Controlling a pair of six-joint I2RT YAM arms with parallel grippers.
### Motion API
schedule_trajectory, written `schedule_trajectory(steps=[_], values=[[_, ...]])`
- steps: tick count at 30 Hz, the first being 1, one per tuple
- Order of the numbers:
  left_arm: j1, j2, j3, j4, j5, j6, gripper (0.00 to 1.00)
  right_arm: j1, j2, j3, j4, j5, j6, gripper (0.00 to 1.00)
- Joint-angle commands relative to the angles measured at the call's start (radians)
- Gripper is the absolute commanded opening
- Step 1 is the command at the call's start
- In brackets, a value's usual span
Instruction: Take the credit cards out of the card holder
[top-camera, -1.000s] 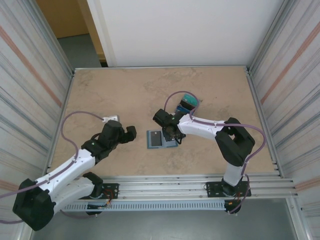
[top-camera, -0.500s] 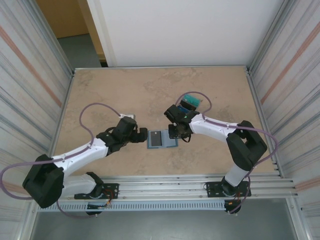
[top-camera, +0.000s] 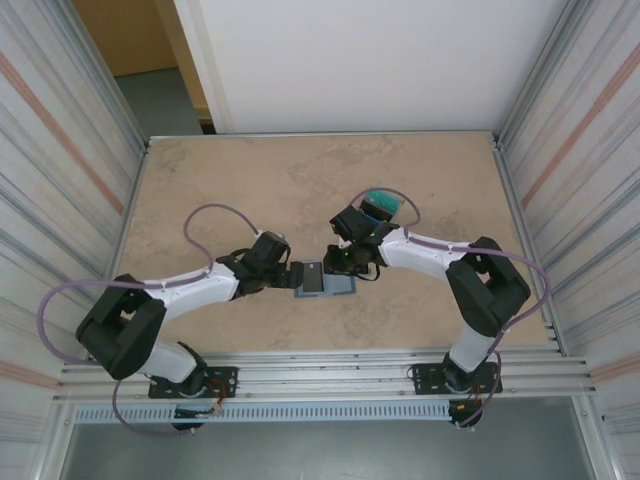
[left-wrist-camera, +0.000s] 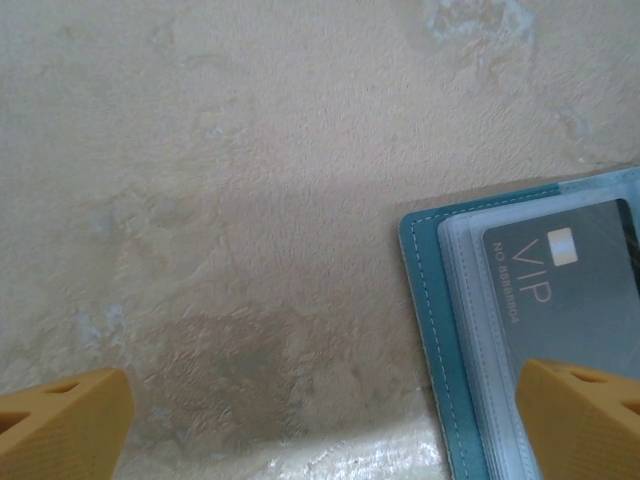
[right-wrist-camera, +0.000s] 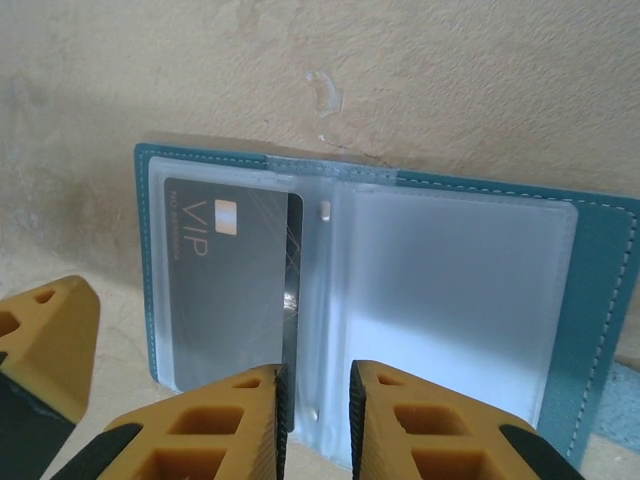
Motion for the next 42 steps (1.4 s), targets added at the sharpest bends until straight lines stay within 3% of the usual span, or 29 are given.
schedule_trajectory(steps=[1, 42], values=[[-0.012, 0.033, 0.036, 0.01, 0.012, 0.029, 0.99, 0.012, 0.03, 0.02, 0.007, -0.017, 0.022, 0.23], [-0.029, 0.104, 0.043, -0.026, -0.007, 0.039, 0.99, 0.026, 0.128, 0.03, 0.059, -0.082, 0.062, 0.24]])
